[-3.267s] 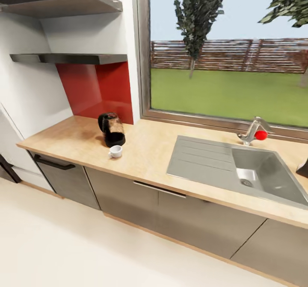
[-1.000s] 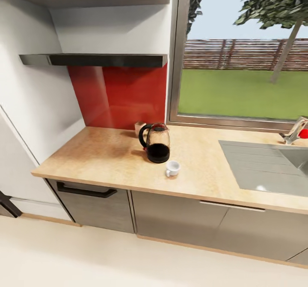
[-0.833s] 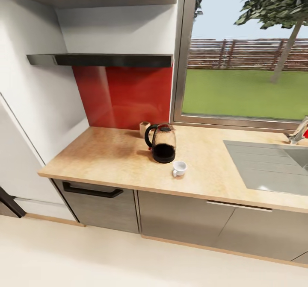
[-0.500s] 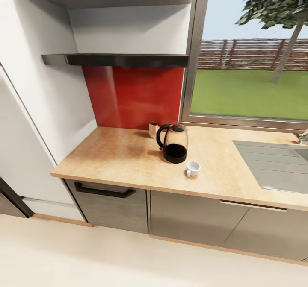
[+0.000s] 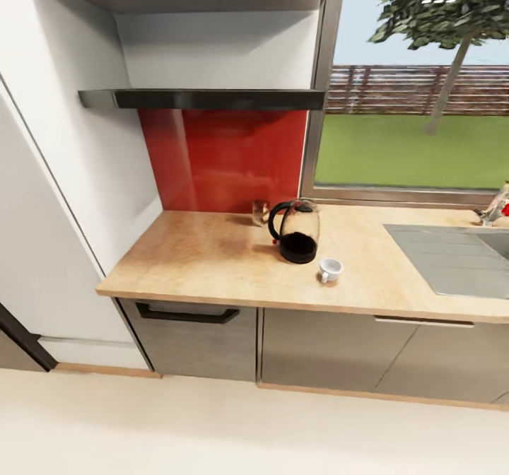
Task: Set up a coffee station on the kitchen countertop: keep the coffee maker on the countertop, move the bottle of coffee from the kitchen shelf to the counter next to the coffee maker, place a paper coffee filter on top of the coffee maker, put the saucer next to the coffee maker with the coffee cup on the saucer, and place the electric kettle next to the coffee maker.
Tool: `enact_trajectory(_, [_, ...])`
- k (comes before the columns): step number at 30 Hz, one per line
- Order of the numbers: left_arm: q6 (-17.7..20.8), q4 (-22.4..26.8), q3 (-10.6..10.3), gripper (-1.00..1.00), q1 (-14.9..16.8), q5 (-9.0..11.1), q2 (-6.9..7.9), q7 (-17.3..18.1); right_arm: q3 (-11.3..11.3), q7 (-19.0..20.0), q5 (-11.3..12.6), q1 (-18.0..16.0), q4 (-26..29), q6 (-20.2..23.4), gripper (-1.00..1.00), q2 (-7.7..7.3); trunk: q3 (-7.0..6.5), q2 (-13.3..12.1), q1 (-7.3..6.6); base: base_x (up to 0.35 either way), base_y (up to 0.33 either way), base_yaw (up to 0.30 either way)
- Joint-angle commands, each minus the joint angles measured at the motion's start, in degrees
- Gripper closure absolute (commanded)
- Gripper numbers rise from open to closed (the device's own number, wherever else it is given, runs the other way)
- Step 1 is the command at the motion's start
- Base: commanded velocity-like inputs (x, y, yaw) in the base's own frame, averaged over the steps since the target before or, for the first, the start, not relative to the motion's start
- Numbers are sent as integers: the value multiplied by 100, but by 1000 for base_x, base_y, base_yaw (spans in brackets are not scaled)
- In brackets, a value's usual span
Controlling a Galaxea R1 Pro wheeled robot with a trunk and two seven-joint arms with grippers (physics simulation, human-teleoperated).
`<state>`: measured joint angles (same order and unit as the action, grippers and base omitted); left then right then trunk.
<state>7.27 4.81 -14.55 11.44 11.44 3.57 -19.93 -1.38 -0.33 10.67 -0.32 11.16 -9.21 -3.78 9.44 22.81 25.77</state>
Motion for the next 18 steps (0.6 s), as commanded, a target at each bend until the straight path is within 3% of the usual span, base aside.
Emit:
enact_trajectory(1, [42,19,-49,-100,-2,52,3,-20,-12,-2,23,-3,0,-18,-100,1,11,11,2,-128,308,-258])
enact_trajectory(10, [38,20,-40,-100,-2,52,7,-20,-12,-2,26,-1,1,-20,-100,2,11,11,2,-137,301,-252])
enact_trajectory(18, [38,20,-53,-100,-2,52,13,-20,-12,-2,31,-1,16,-20,-100,8,7,11,2,-159,251,-51])
